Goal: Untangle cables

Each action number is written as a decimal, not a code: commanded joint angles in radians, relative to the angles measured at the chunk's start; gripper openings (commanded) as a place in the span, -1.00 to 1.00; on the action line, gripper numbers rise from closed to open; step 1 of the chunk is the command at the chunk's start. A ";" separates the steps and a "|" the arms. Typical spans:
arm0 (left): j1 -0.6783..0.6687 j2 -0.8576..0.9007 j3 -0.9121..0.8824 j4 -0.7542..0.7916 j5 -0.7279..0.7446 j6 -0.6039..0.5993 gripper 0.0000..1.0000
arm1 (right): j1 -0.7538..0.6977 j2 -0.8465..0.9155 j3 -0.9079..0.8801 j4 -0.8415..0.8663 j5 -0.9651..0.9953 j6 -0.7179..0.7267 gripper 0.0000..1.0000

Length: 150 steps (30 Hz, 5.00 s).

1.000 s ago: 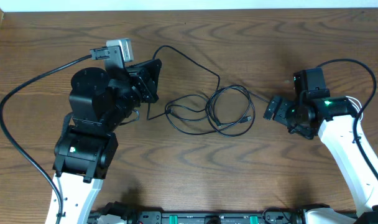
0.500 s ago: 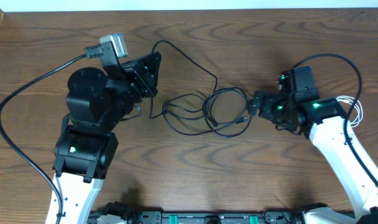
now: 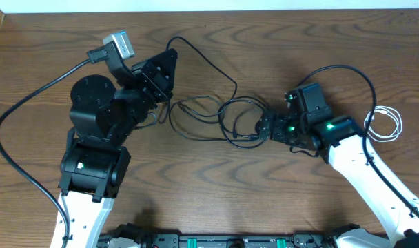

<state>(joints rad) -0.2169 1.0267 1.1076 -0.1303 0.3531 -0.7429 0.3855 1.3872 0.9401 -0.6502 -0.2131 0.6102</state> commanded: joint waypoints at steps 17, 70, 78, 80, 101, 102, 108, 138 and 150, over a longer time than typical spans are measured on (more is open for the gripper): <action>0.005 0.000 0.029 -0.003 -0.025 -0.288 -0.85 | 0.163 0.043 -0.014 0.278 0.312 -0.061 0.98; 0.118 0.005 0.029 -0.334 -0.547 0.207 -0.85 | -0.121 -0.064 -0.013 0.666 0.387 -0.565 -0.98; 0.159 0.032 0.029 -0.552 -0.690 0.155 -0.84 | -0.146 -0.171 -0.013 0.731 0.341 -0.673 -0.98; 0.162 0.048 0.029 -0.621 -0.829 0.062 -0.85 | -0.146 -0.188 -0.013 0.742 0.341 -0.672 -0.98; 0.286 0.234 0.029 -0.749 -0.695 -0.204 -0.85 | -0.207 -0.290 -0.013 0.565 0.638 -0.649 -0.98; 0.286 0.234 0.029 -0.744 -0.642 -0.199 -0.85 | -0.207 -0.290 -0.013 0.525 0.610 -0.596 -0.98; 0.286 0.234 0.029 -0.617 -0.306 0.007 -0.85 | -0.207 -0.281 -0.013 0.286 0.206 -0.420 -0.98; 0.159 0.236 0.020 -0.530 0.086 0.126 0.82 | -0.207 -0.134 -0.013 -0.003 -0.267 -0.421 0.46; -0.183 0.432 0.020 -0.420 -0.266 -0.034 0.98 | -0.207 -0.134 -0.013 -0.026 -0.220 -0.380 0.64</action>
<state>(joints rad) -0.3580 1.3945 1.1133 -0.5705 0.1852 -0.6762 0.1806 1.2522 0.9203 -0.6685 -0.4526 0.2028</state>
